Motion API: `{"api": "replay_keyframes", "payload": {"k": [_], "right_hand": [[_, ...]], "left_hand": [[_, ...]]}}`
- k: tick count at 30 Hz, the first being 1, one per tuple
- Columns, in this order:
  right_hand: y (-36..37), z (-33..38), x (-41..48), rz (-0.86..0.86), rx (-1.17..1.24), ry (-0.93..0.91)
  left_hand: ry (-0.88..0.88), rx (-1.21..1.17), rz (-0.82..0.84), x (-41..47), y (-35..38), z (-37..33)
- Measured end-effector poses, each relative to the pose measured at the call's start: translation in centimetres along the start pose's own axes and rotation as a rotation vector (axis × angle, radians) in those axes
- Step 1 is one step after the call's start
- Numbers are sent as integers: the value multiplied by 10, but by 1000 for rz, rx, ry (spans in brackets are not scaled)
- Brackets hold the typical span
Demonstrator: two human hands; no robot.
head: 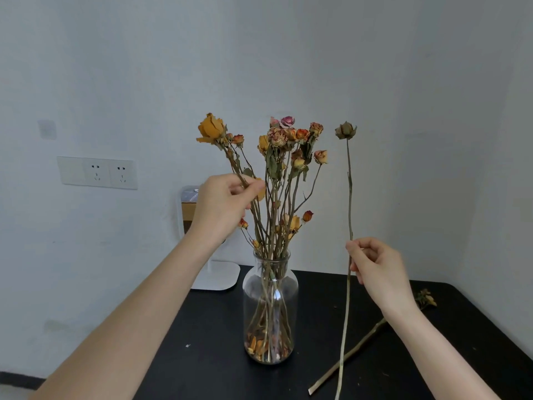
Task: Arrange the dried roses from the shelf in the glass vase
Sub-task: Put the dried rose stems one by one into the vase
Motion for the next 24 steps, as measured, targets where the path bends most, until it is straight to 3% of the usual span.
{"api": "replay_keyframes", "payload": {"k": [7,12,14,18,21,24], "right_hand": [[3,-2,-1,2,-9,6],[8,1,1,-17,6,2],[9,4,3,-28,23,-7],[8,17,11,-57,64,-44],[4,30,20,-97,98,-89],[-3,43,30,-144,126,-139]], "left_hand": [[-85,162,183,-13,9,12],[57,121,-123,-55,-3,24],[8,93,-177,-81,-2,42],[-205,195,16,-107,26,85],[-207,276,113,-101,50,95],[-178,385,100,-89,64,97]]}}
Point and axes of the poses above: each hand's wrist, its own x-axis towards the middle knuckle, its own y-axis out of the palm, z = x × y, the point moved 3 cm from there along x, towards the middle knuckle, and after that the axes turned 5 degrees about -z, right-handed, at the moved point
